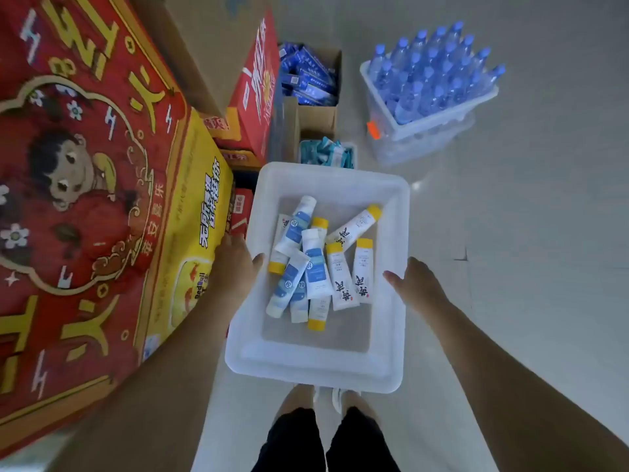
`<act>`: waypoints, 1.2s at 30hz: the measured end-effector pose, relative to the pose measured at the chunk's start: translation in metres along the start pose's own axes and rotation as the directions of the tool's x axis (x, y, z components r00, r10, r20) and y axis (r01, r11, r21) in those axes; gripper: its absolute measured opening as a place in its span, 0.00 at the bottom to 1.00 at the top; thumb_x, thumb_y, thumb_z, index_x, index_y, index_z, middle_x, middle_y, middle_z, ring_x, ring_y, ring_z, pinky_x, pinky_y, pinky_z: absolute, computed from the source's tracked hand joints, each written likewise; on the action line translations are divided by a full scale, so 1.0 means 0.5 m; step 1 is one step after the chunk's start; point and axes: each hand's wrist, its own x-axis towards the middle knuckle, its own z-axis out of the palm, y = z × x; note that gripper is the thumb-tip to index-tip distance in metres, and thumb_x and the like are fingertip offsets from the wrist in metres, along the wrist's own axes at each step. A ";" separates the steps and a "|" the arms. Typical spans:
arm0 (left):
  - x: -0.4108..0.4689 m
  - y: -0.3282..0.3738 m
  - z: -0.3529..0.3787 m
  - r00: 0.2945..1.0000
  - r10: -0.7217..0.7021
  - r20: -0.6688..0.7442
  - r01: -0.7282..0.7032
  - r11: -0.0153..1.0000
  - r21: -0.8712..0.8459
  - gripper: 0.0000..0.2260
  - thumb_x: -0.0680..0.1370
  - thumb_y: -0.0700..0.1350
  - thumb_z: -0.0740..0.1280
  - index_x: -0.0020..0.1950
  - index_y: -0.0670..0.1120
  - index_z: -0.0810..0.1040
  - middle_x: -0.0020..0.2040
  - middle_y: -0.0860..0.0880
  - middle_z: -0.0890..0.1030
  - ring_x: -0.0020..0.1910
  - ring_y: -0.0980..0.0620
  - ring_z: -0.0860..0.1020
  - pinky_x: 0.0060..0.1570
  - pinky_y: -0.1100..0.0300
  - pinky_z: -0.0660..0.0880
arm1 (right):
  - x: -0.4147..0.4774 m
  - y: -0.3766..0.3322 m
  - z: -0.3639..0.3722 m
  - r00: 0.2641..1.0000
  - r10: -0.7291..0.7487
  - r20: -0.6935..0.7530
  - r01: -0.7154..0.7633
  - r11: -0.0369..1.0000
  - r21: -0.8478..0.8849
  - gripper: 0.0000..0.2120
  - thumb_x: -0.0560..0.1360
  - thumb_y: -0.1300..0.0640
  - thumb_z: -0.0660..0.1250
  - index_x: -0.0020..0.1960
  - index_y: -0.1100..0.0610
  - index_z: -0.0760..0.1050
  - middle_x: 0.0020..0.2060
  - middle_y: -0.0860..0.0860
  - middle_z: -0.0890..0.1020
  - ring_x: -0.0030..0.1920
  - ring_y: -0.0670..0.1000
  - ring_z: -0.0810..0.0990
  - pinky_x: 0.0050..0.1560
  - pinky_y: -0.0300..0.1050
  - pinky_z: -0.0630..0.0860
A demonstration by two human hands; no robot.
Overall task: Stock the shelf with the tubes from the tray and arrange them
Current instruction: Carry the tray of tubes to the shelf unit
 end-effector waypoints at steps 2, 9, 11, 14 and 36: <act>0.018 -0.002 0.017 0.997 -0.076 -0.019 0.074 0.993 -0.094 0.25 0.78 0.49 0.62 0.69 0.35 0.63 0.66 0.35 0.68 0.66 0.39 0.69 0.64 0.49 0.68 | 0.014 0.001 0.022 0.999 0.042 -0.008 -0.042 0.998 0.040 0.25 0.78 0.47 0.60 0.63 0.67 0.65 0.60 0.63 0.73 0.61 0.62 0.73 0.56 0.49 0.71; 0.075 -0.033 0.076 0.983 -0.176 -0.052 0.156 0.951 -0.268 0.19 0.81 0.49 0.56 0.60 0.34 0.72 0.57 0.33 0.74 0.57 0.35 0.73 0.54 0.46 0.70 | 0.045 0.017 0.079 0.993 0.112 -0.044 -0.092 0.943 0.319 0.33 0.79 0.47 0.56 0.75 0.65 0.49 0.72 0.63 0.63 0.71 0.61 0.65 0.66 0.50 0.65; 0.087 -0.045 0.094 0.981 -0.185 -0.058 0.154 0.925 -0.348 0.18 0.81 0.48 0.54 0.54 0.33 0.74 0.49 0.33 0.76 0.50 0.37 0.74 0.47 0.50 0.69 | 0.057 0.024 0.095 0.986 0.161 -0.033 -0.131 0.891 0.435 0.32 0.79 0.46 0.55 0.75 0.63 0.51 0.72 0.62 0.64 0.70 0.61 0.66 0.66 0.52 0.65; 0.095 -0.044 0.105 0.975 -0.221 0.019 0.201 0.842 -0.502 0.15 0.82 0.48 0.53 0.43 0.38 0.70 0.36 0.43 0.69 0.41 0.48 0.69 0.35 0.57 0.60 | 0.075 0.031 0.122 0.975 0.217 -0.045 -0.157 0.820 0.550 0.30 0.79 0.43 0.53 0.73 0.62 0.56 0.68 0.61 0.69 0.67 0.61 0.70 0.65 0.53 0.68; 0.115 -0.034 0.121 0.943 -0.316 0.101 0.294 0.654 -0.697 0.25 0.80 0.54 0.56 0.71 0.39 0.67 0.70 0.42 0.70 0.70 0.43 0.68 0.67 0.58 0.62 | 0.089 0.021 0.115 0.929 0.306 -0.210 -0.137 0.808 0.573 0.21 0.80 0.46 0.53 0.33 0.55 0.55 0.28 0.51 0.64 0.29 0.49 0.62 0.29 0.44 0.58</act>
